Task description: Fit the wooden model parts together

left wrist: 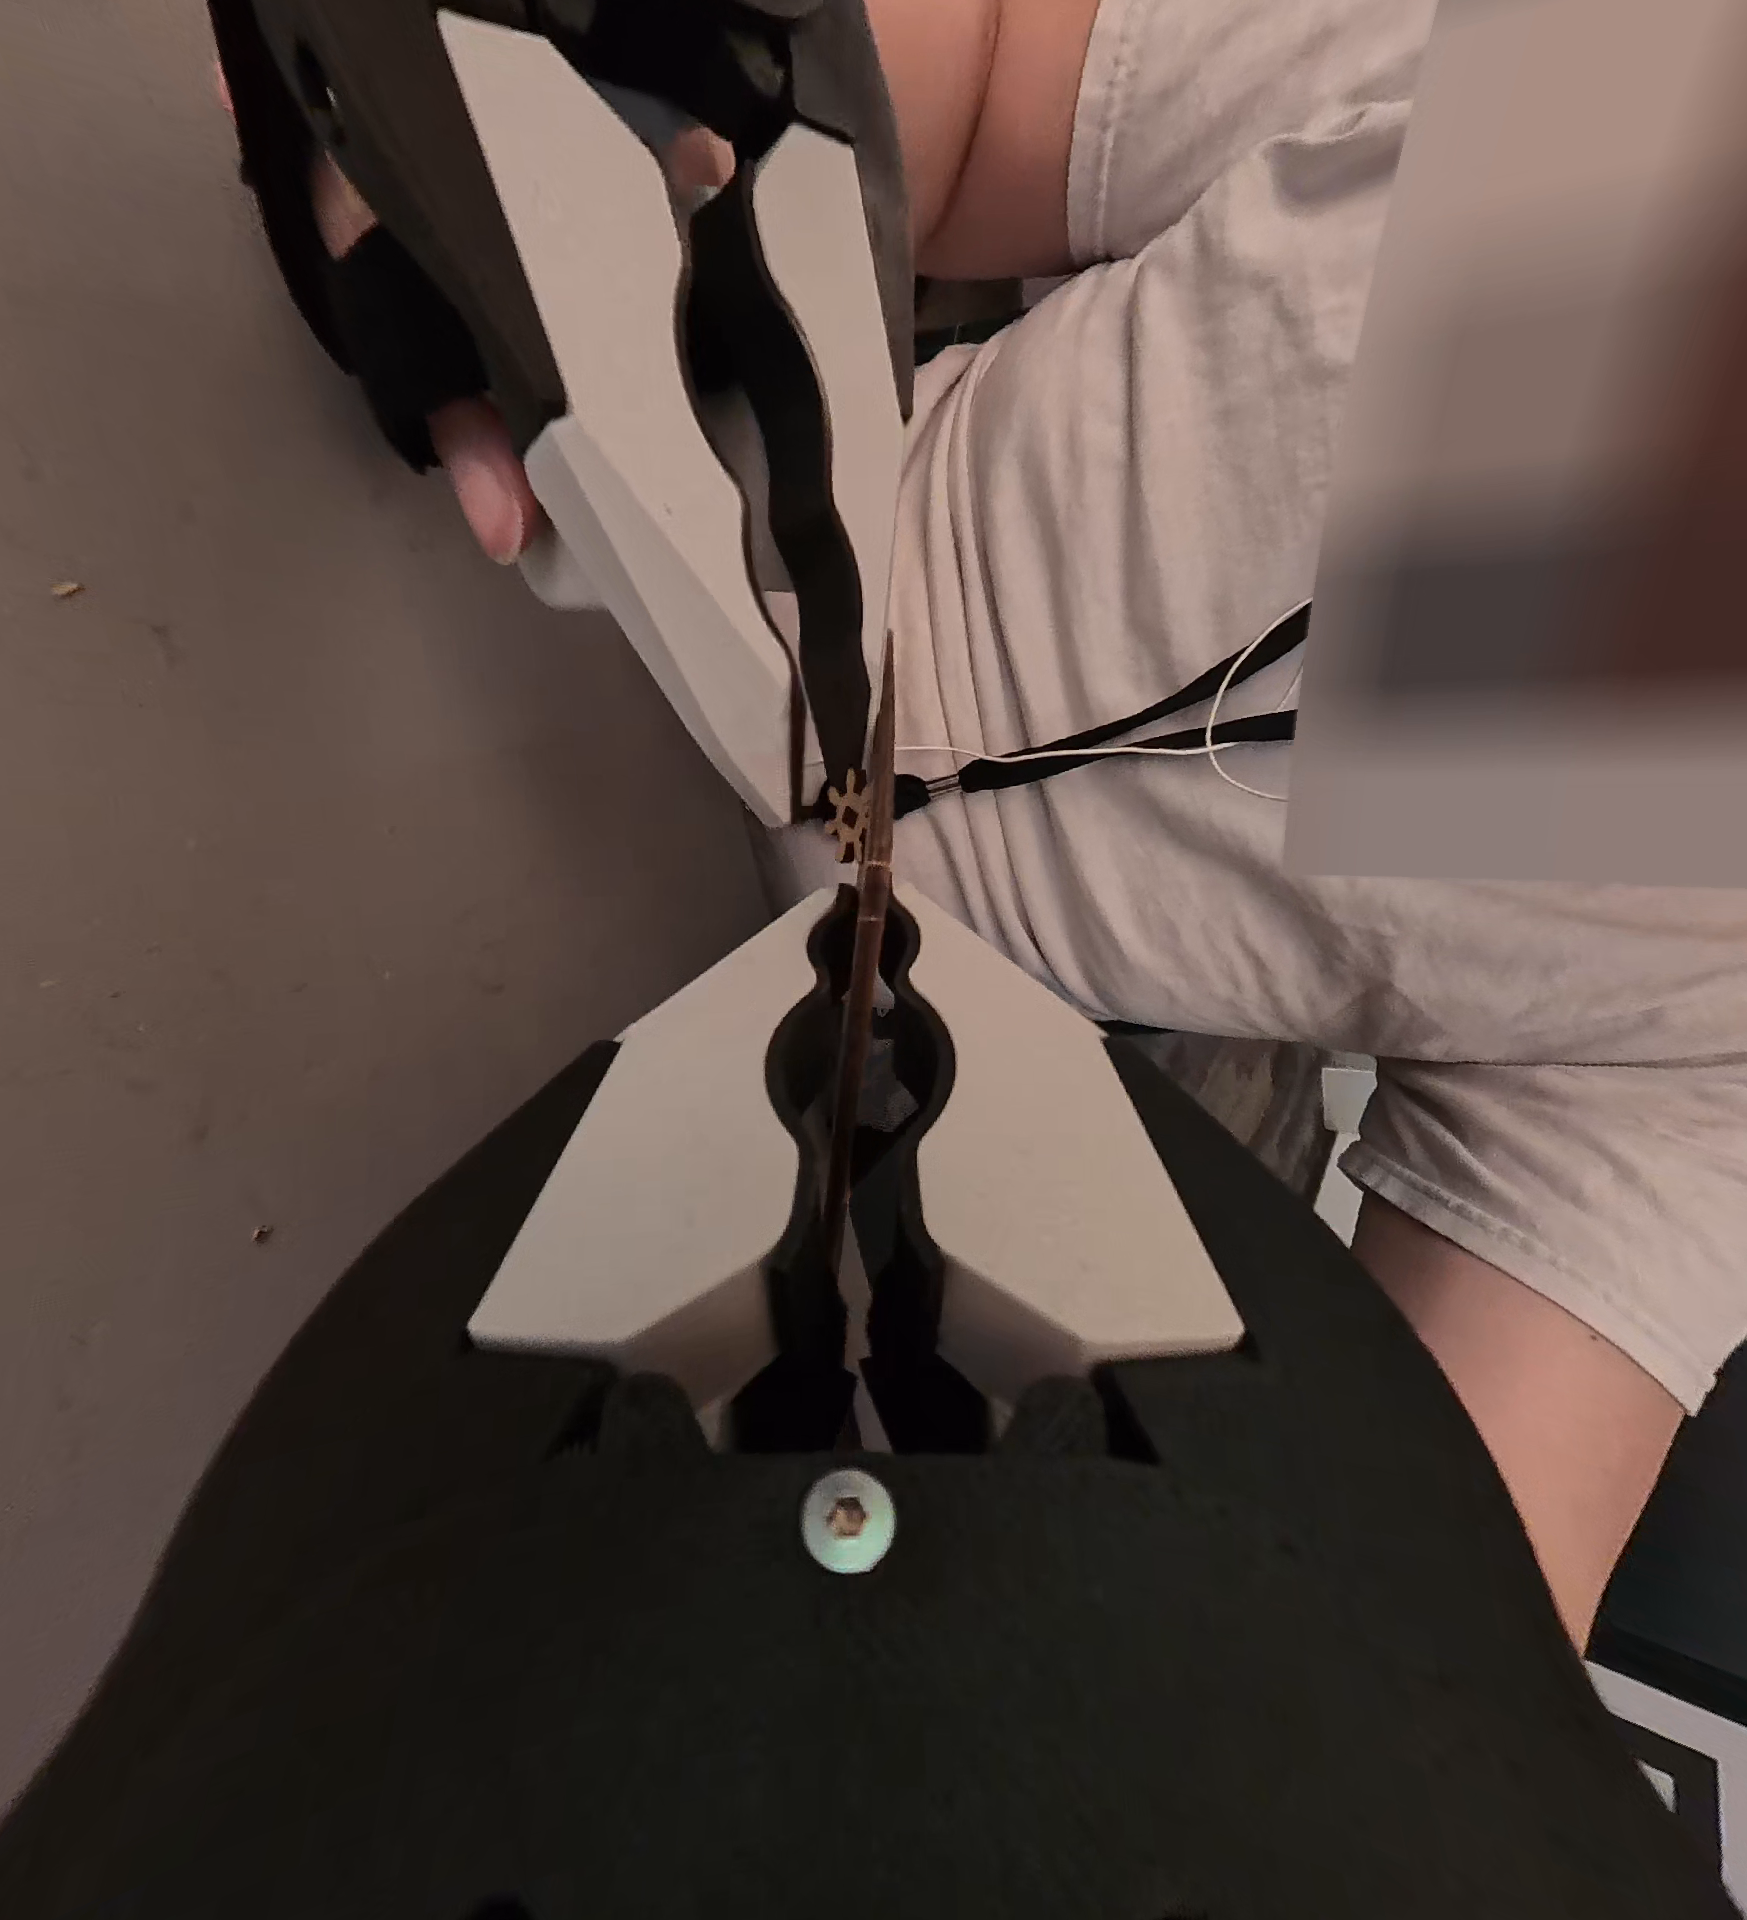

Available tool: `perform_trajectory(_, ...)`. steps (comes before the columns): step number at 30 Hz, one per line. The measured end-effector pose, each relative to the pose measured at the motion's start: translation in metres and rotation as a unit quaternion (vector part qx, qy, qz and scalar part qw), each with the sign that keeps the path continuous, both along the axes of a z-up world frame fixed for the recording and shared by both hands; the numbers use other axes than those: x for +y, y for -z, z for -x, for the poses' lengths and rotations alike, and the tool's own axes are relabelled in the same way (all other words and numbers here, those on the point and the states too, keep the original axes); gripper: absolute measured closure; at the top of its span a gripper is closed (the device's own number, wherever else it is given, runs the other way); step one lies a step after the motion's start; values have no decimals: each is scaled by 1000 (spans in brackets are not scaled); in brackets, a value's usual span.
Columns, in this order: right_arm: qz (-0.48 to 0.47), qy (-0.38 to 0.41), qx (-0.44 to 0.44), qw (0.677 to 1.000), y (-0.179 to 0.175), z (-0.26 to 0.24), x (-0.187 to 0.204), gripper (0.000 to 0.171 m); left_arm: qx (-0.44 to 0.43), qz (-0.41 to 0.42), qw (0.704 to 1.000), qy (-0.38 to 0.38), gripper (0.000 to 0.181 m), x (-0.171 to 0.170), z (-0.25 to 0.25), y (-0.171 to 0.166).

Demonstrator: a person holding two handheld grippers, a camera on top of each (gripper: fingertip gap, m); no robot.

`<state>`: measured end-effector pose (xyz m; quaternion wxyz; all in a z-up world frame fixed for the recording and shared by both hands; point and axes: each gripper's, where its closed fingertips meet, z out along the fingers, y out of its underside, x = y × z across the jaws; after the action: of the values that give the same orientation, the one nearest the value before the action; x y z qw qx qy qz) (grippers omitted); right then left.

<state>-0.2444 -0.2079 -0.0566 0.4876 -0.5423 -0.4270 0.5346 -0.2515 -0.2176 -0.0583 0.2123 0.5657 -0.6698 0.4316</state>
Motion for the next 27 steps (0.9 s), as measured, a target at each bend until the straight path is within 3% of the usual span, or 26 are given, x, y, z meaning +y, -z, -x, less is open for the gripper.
perform_trajectory(6, -10, 34, 36, 999, -16, -4, -1, 170, -27, 19, 999, -19, 180, 3, -3, -13)
perform_trajectory(17, 74, -24, 80, 994, -18, -5, -8, 159, -49, 73, 995, -47, 180, -1, -11, -24)
perform_trajectory(27, 67, 31, 187, 980, -46, -17, 0, 157, -125, 114, 984, -60, 181, 1, -17, -46)
